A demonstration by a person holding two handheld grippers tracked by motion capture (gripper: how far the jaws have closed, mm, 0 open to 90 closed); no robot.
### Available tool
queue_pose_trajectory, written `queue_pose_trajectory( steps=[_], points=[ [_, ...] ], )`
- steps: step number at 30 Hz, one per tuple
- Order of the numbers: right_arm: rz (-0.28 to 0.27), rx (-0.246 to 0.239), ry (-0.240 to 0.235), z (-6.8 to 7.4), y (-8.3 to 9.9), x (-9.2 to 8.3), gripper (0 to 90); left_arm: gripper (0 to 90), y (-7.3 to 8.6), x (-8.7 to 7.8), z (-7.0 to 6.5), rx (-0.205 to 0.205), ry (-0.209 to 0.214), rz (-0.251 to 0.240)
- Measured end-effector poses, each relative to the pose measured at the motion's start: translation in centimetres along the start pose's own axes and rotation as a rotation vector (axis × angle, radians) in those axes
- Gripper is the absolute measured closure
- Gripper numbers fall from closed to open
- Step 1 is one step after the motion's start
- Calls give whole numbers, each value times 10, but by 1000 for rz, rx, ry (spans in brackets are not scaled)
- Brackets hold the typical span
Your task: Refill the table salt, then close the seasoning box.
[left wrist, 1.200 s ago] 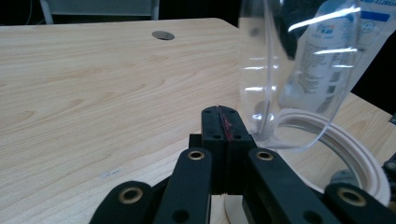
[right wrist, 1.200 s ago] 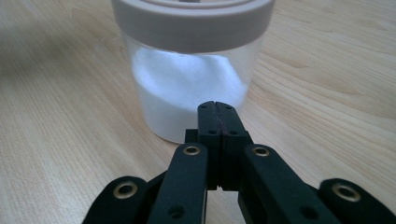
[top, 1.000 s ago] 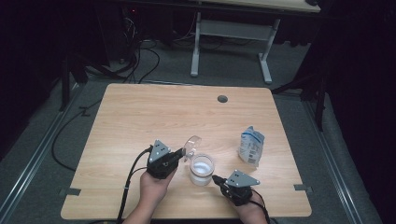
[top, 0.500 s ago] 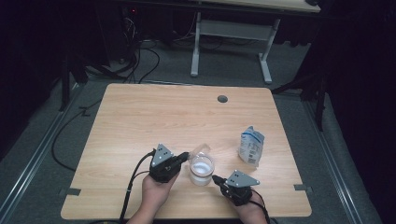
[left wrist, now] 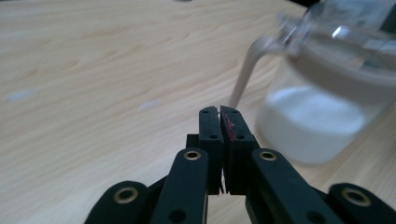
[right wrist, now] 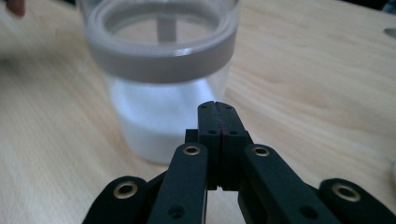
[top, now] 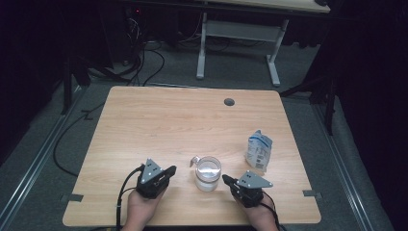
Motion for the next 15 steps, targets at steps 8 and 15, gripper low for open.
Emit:
queue_pose_trajectory(
  steps=[8,15],
  points=[
    [-40,-1,30,-4,-17,-3,900,825,26,-10,33,-88,-51,-6],
    [-43,1,18,1,-15,-3,900,819,30,-12,41,-99,-69,-3]
  ],
)
Point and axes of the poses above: each handheld gripper's, and its own axes: x roughly forward along the jaws, y roughly out of its underside, z roughly to its left, the point moved 4 cm from there along x, roughly forward along the jaws, and after that the axes turned 15 degrees about z, right-handed, at the moved point
